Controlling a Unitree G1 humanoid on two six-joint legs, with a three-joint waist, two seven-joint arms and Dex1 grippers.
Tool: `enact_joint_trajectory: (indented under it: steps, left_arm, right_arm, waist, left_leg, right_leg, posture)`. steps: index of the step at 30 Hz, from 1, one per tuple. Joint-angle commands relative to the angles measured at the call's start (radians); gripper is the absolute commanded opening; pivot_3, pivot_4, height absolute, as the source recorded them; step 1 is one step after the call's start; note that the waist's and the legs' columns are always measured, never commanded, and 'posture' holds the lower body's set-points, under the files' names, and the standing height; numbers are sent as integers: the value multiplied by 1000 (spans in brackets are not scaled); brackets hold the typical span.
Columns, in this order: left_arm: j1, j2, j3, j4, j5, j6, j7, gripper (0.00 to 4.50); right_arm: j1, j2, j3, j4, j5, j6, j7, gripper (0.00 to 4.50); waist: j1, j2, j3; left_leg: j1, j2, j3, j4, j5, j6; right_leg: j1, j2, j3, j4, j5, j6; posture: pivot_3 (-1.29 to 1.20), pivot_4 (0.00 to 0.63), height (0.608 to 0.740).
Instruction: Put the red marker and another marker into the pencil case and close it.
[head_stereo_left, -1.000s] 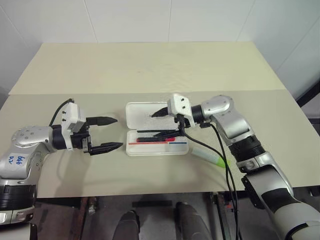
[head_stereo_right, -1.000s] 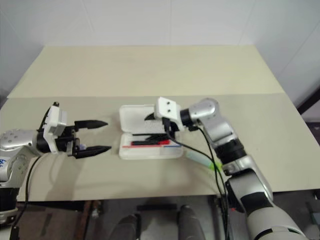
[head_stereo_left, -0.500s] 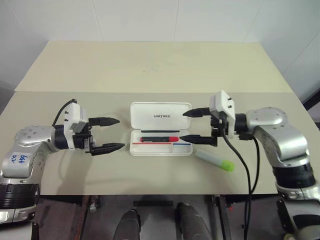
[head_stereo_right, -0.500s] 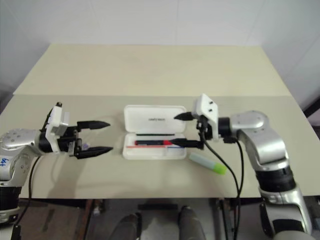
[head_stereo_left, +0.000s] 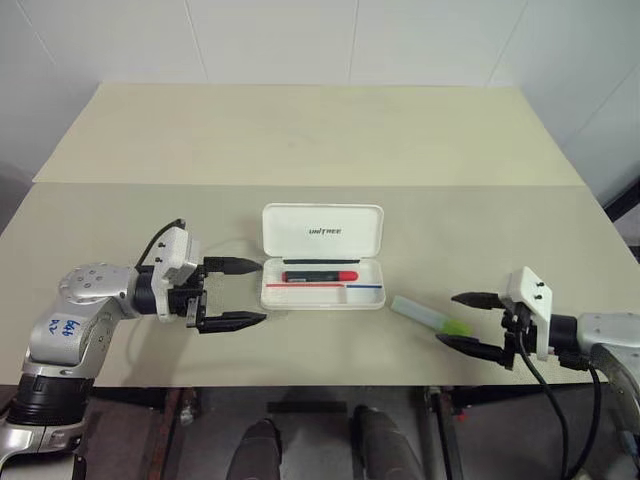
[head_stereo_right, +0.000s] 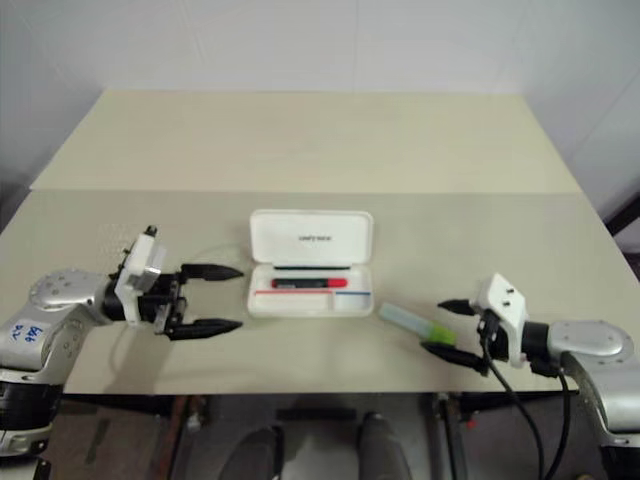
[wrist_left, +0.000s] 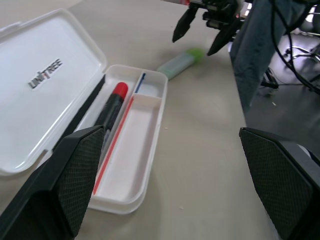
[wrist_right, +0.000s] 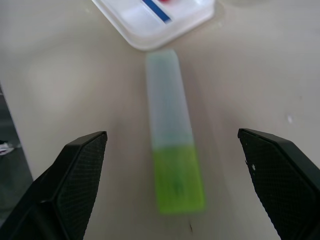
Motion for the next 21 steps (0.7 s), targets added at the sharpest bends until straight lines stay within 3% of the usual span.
enact_joint_trajectory:
  steps: [1, 18, 21]
  left_arm:
    - [-32, 18, -5, -24, -4, -9, -29, 4500]
    - [-94, 6, -43, -2, 3, -16, -48, 4500]
    - [-104, 7, -43, 10, 9, -25, -51, 4500]
  right_arm:
    - [6, -3, -19, 35, -12, -70, -16, 4428]
    - [-83, 24, 85, 170, -25, -139, -34, 4428]
    - [-70, 14, 92, 182, -24, -156, -11, 3848]
  waist:
    - [0, 0, 0]
    - [-7, 0, 0]
    - [-7, 0, 0]
  left_leg:
    - [0, 0, 0, 1, 0, 0]
    - [0, 0, 0, 1, 0, 0]
    - [0, 0, 0, 1, 0, 0]
  right_leg:
    - [0, 0, 0, 0, 0, 0]
    - [0, 0, 0, 1, 1, 0]
    - [0, 0, 0, 1, 1, 0]
  posture:
    - [0, 150, 740]
    - [0, 150, 740]
    - [0, 150, 740]
